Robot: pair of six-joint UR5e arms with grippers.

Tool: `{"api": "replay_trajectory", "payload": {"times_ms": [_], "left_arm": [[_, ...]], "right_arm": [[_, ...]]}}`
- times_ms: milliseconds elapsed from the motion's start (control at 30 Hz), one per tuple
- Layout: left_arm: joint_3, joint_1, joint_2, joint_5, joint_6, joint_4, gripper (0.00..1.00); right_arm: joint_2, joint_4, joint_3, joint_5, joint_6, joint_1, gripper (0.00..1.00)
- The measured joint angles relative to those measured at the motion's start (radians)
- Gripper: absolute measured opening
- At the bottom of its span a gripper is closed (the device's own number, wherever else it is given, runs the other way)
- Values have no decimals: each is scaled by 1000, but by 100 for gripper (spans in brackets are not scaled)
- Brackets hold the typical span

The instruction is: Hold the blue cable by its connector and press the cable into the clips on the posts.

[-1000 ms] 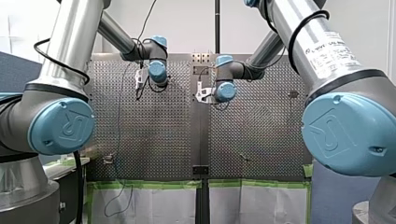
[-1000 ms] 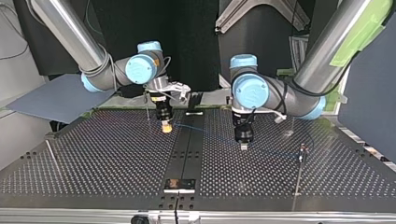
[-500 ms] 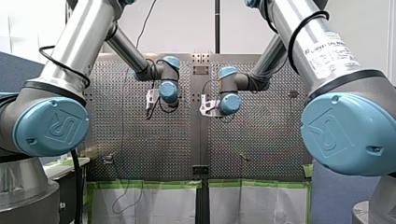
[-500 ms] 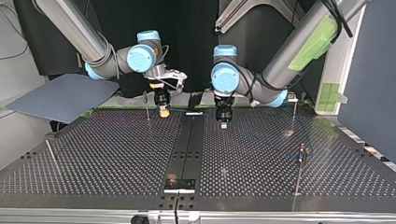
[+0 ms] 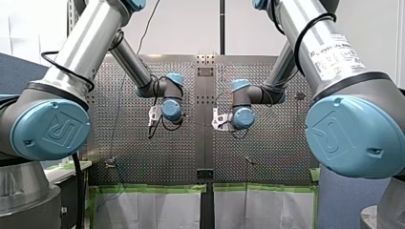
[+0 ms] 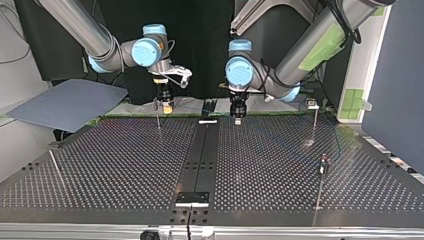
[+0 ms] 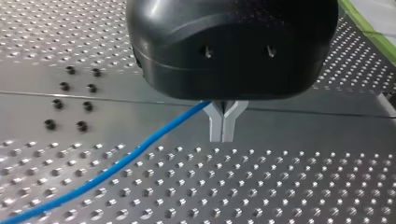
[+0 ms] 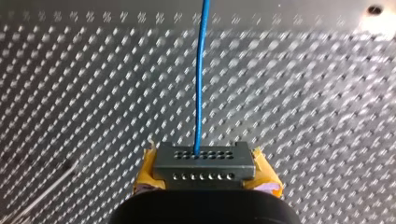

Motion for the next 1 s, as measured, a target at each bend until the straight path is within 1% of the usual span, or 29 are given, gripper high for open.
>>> {"api": "replay_trajectory", "payload": {"times_ms": [133,233,333,467,633,733,833,900,1000], "left_arm": [[-1,-13,-31,5,-1,32,0],[-1,-24,-60,11,-9,61,0],[-1,-35,-89,14,-14,90,0],[-2,-49,-128,19,-17,112,0],[-1,-72,-158,22,-12,119,0],[4,-87,-188,22,-8,134,0],[6,-101,-221,23,-9,159,0],[11,-111,-241,22,-10,174,0],[32,-133,-272,19,-12,180,0]], "right_arm": [[6,-36,36,7,0,-18,0],[24,-64,64,11,-8,-29,0],[52,-96,96,22,-15,-36,0],[99,-136,144,55,-11,-43,0],[148,-168,195,66,3,-61,0],[174,-190,215,65,11,-77,0],[202,-208,221,54,12,-103,0],[217,-219,223,38,11,-124,0],[227,-242,223,9,11,-156,0]]}}
